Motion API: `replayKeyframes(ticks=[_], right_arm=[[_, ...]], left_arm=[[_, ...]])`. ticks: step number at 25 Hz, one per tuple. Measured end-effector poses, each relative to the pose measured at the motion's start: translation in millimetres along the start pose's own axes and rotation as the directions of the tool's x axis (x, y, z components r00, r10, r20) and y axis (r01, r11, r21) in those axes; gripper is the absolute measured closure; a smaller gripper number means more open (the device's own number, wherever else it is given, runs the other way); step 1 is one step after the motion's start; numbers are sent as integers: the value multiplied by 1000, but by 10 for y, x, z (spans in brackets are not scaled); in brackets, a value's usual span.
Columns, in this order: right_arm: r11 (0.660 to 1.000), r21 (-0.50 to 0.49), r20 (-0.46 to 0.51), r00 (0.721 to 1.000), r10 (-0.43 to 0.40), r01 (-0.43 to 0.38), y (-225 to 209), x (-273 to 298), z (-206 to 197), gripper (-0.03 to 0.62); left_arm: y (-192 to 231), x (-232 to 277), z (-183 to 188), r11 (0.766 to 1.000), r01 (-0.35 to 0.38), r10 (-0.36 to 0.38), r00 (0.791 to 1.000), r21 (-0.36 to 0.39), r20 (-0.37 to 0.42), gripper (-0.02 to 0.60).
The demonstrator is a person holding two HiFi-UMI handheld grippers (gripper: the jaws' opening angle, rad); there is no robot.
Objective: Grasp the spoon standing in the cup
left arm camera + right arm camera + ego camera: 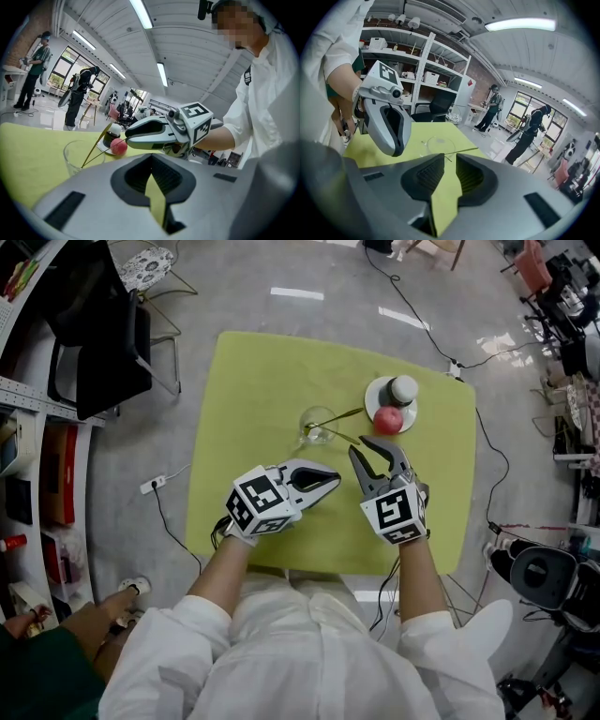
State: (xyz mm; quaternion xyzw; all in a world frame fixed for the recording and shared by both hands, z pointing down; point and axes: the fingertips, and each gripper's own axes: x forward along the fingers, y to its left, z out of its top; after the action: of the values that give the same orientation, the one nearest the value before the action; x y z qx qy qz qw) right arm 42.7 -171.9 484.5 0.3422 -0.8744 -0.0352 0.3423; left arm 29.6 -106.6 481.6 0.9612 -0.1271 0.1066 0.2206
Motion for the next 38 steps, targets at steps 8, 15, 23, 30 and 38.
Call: replayKeyframes(ticks=[8, 15, 23, 30, 38], right_arm=[[998, -55, -10, 999, 32, -33, 61, 102, -44, 549], [995, -91, -12, 999, 44, -45, 54, 118, -3, 562], [995, -86, -17, 999, 45, -46, 65, 75, 31, 582], [999, -44, -7, 1000, 21, -21, 52, -10, 91, 586], [999, -28, 27, 999, -29, 30, 2, -167, 154, 586]], left_arm=[[38, 11, -26, 1000, -6, 6, 1000, -11, -3, 578], [71, 19, -1, 1000, -7, 7, 1000, -15, -1, 578], [58, 61, 18, 1000, -15, 15, 1000, -11, 2, 578], [28, 40, 48, 1000, -16, 16, 1000, -4, 10, 578], [-38, 45, 67, 1000, -11, 11, 1000, 13, 12, 578]])
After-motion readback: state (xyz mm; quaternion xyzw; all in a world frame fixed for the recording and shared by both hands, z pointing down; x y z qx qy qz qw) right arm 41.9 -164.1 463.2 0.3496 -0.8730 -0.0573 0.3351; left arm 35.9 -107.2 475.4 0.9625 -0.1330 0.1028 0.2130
